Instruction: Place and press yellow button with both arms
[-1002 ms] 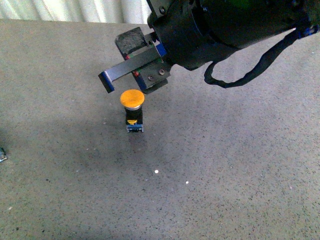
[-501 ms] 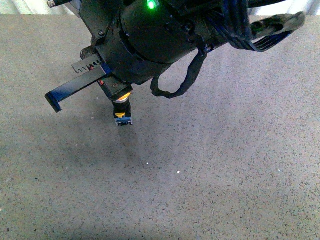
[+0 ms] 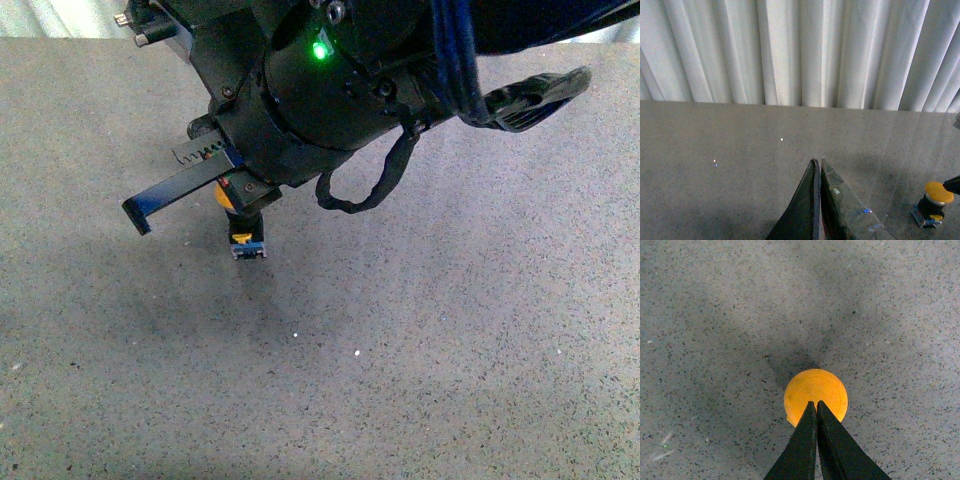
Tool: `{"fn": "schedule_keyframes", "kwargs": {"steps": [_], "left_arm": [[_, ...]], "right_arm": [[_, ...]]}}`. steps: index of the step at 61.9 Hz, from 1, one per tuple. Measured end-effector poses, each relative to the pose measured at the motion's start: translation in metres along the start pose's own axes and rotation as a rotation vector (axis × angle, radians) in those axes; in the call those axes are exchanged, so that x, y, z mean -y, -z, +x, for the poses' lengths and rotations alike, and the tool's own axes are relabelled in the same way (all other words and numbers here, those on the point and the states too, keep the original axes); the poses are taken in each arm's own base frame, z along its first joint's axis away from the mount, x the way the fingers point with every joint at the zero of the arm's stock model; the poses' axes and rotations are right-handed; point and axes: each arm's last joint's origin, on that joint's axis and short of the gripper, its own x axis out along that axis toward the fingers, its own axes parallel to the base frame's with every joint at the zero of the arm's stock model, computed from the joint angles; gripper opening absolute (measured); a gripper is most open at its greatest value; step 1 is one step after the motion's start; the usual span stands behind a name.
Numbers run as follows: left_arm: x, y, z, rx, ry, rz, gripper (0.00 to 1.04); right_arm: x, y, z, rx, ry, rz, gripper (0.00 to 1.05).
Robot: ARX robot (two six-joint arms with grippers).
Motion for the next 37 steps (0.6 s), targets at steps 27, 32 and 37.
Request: {"fn": "schedule_keyframes", "kwargs": {"steps": [27, 32, 37], "left_arm": [[0.0, 0.0, 0.0, -0.005, 0.0, 0.0, 0.02], [0.0, 0.0, 0.0, -0.005, 0.0, 0.0, 0.02], [0.0, 0.0, 0.0, -0.005, 0.0, 0.0, 0.02]], "right_arm": [[0.004, 0.003, 0.011, -0.026, 0.007, 0.007, 0.01], [0.004, 0.004, 0.012, -0.027, 0.006, 0.006, 0.01], [0.004, 0.004, 0.013, -0.034, 0.005, 0.006, 0.01]]}}
